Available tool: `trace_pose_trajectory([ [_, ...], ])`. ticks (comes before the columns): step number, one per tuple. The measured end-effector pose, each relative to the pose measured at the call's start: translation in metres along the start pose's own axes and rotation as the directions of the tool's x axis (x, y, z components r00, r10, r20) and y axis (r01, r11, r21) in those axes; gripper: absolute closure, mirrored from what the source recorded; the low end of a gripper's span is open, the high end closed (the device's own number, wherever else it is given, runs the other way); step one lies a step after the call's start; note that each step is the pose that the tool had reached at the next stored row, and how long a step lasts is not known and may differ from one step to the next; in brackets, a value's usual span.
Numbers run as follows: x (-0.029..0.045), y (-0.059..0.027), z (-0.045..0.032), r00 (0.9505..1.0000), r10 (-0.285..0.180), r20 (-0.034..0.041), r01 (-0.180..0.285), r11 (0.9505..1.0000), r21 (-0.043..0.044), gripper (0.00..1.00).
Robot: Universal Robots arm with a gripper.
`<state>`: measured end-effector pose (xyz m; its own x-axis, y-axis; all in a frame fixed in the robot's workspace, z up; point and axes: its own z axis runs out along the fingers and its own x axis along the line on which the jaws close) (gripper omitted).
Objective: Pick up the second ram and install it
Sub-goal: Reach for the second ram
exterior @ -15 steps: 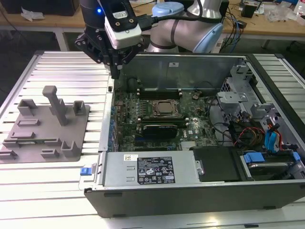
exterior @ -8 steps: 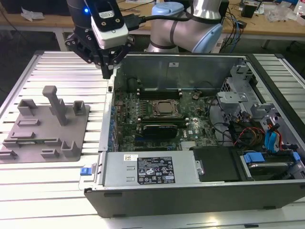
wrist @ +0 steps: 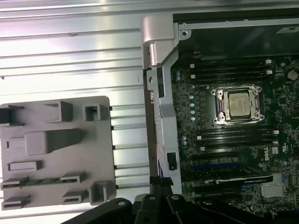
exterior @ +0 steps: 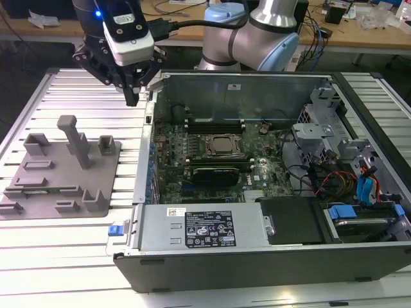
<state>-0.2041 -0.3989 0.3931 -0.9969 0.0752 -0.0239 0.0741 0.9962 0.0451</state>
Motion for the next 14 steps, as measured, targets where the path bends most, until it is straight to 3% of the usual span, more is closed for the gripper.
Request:
trace_pose_trajectory([
  [5, 0.0170, -0.0013, -0.0005, 1.0000, 0.000, 0.0000, 0.000, 1.0000, 0.0000, 0.92],
  [9, 0.0228, -0.0017, -0.0006, 1.0000, 0.000, 0.0000, 0.000, 1.0000, 0.0000, 0.92],
  [14, 0.0380, -0.0028, -0.0010, 1.0000, 0.000, 0.0000, 0.000, 1.0000, 0.0001, 0.92],
])
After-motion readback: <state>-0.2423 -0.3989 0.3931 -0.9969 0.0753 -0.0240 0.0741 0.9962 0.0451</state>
